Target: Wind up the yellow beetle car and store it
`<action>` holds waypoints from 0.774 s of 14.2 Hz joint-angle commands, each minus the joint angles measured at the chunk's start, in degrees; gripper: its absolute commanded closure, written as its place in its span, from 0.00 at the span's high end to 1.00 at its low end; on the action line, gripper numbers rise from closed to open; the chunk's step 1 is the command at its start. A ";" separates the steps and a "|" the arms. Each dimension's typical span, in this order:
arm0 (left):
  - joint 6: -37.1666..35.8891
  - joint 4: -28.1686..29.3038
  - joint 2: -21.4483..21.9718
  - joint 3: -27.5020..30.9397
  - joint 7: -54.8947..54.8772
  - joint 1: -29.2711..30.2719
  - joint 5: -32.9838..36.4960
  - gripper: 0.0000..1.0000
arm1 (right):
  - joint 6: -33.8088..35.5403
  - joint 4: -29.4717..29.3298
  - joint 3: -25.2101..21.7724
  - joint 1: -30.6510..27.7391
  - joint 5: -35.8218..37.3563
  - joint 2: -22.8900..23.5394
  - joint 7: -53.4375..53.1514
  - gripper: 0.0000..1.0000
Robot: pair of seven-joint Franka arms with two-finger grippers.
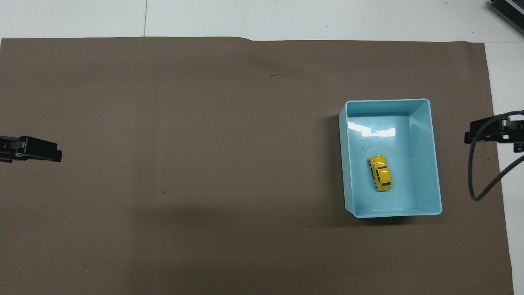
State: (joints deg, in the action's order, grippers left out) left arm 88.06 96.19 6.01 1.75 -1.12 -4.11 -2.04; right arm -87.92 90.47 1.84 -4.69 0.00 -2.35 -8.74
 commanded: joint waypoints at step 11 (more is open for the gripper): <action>-0.96 -0.74 -0.12 -0.43 0.42 0.77 0.37 1.00 | 0.38 0.68 0.36 -0.31 -0.43 -0.46 -1.02 1.00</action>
State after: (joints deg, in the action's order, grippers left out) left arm 88.05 96.19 6.01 1.75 -1.12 -4.11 -2.04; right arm -87.91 90.56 1.84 -4.69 0.00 -2.28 -8.74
